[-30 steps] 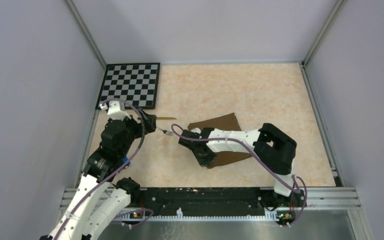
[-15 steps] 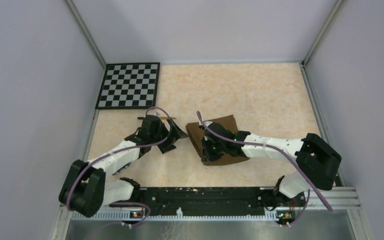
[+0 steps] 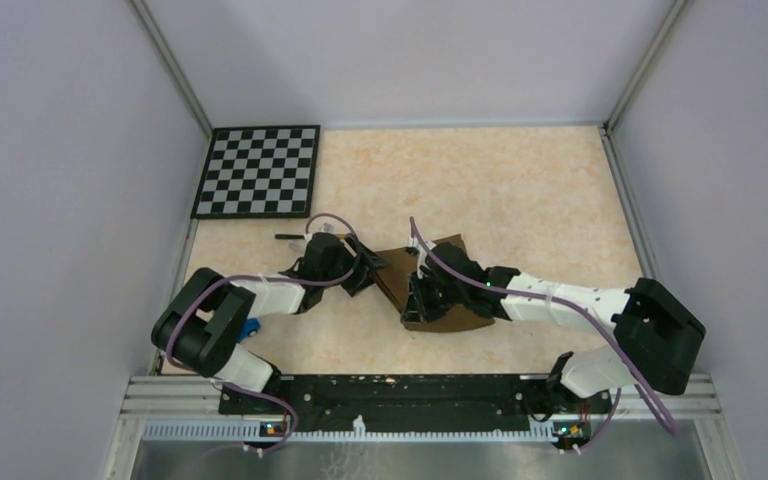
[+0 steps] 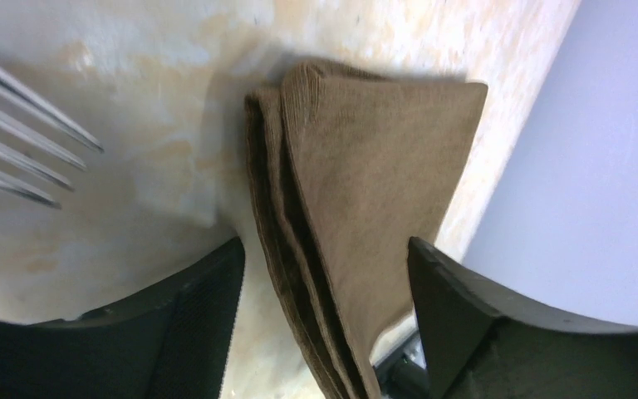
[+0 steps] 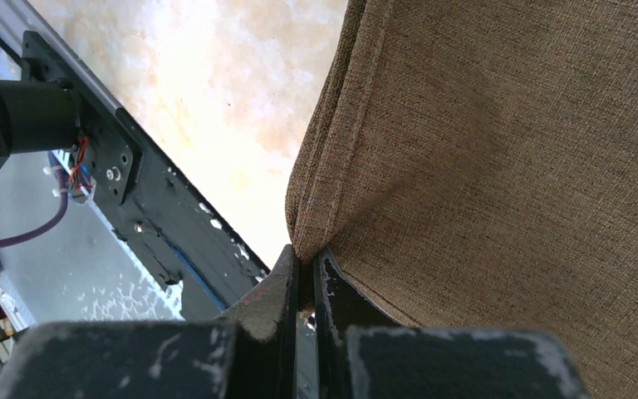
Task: Fold the napkin into a case and place the utensils inside
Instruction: Pick up the lower triangle-folded napkin from the center of the board, then fold the lower triangle-folded napkin at the center of the board.
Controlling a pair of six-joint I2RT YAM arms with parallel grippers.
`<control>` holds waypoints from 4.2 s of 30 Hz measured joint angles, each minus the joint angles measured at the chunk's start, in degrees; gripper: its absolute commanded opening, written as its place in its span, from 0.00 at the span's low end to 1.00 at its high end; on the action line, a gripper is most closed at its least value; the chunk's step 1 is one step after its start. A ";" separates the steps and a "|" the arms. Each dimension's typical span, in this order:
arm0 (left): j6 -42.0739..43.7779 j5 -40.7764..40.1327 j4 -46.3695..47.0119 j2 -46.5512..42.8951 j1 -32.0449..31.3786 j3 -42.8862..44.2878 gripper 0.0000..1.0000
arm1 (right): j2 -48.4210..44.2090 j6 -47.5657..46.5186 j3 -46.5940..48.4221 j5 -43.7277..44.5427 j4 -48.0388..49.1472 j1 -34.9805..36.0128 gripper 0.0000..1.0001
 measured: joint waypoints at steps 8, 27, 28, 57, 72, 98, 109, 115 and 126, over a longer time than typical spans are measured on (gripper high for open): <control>2.01 -6.12 4.96 4.33 -0.15 1.70 0.54 | -2.75 -0.02 -2.12 -1.57 2.03 -0.37 0.00; 2.99 -24.35 -43.91 -5.73 -3.04 19.43 0.00 | 0.50 5.25 -14.45 -18.69 30.51 -2.29 0.00; 1.11 -25.66 -48.24 -5.14 -3.93 21.33 0.00 | 0.52 6.86 -15.65 -20.15 33.14 -2.38 0.00; -20.15 -35.41 -95.95 38.14 -15.23 70.12 0.00 | -6.36 3.37 -24.33 -19.78 22.01 -15.65 0.15; -15.61 -35.87 -91.01 34.75 -15.76 65.70 0.00 | -5.40 -4.20 -19.21 -15.89 27.67 -15.61 0.72; -7.72 -31.08 -85.00 28.02 -15.17 61.77 0.40 | 13.53 -5.99 -11.52 0.00 41.90 -7.69 0.00; 4.26 -22.43 -72.32 12.26 -13.70 51.36 0.91 | 4.24 9.64 -19.50 3.32 43.85 -7.78 0.00; 13.73 -17.73 -60.59 5.07 -12.66 44.76 0.99 | 2.51 14.82 -20.72 4.66 43.21 -8.46 0.00; 23.19 -4.85 -39.89 -5.70 -5.49 28.59 0.63 | 3.08 19.98 -25.88 4.96 45.31 -11.85 0.00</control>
